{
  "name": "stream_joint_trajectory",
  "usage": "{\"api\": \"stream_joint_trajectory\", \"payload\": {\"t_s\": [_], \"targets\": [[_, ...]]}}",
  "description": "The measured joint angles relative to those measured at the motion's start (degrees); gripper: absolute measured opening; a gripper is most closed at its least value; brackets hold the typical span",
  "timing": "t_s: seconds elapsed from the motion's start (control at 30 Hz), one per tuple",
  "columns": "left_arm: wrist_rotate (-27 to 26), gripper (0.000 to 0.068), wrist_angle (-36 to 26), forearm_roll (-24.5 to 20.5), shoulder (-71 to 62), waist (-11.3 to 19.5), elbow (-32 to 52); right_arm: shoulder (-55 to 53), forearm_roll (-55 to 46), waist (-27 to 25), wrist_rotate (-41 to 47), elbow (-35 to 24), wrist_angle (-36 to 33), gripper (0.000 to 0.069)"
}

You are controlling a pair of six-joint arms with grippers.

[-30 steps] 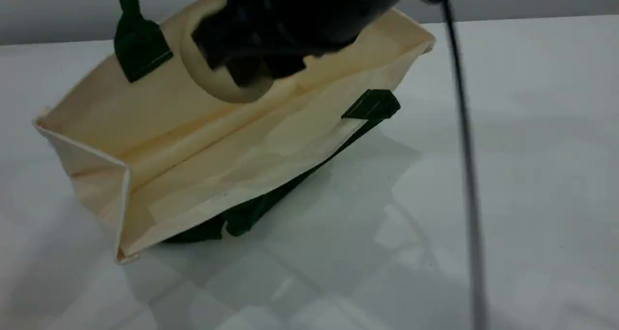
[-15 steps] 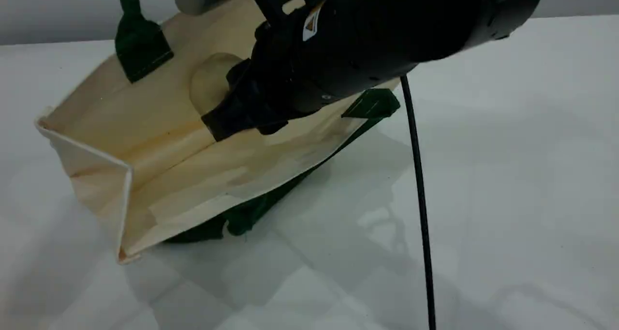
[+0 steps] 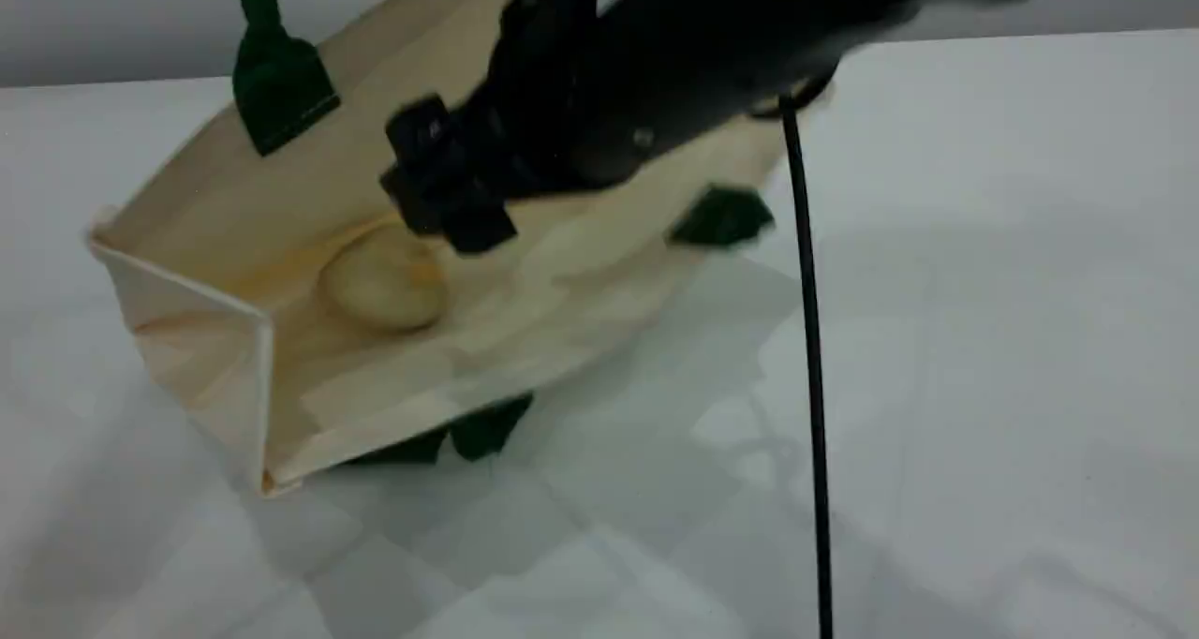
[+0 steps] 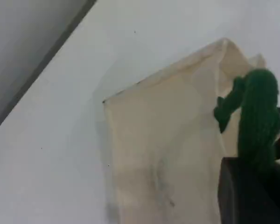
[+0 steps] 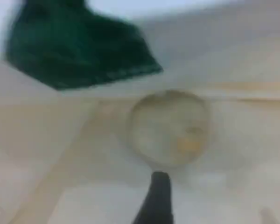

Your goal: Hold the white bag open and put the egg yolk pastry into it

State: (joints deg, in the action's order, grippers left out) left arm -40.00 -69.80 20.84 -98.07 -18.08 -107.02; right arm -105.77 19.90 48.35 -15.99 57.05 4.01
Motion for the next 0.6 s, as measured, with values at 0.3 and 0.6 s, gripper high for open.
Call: {"api": "stream_joint_trajectory", "payload": {"t_s": [0.3,0.6], "targets": [[0.05,0.0092,-0.12,0.05,0.0,0.0,0.0,15.32,-2.32,-10.16,-1.32,0.0,-11.56,0.0575],[0.05,0.0092,-0.12,0.22,0.0,0.0,0.0,29.04,-1.9,-24.33,-1.03,1.84,-15.83,0.0572]]}}
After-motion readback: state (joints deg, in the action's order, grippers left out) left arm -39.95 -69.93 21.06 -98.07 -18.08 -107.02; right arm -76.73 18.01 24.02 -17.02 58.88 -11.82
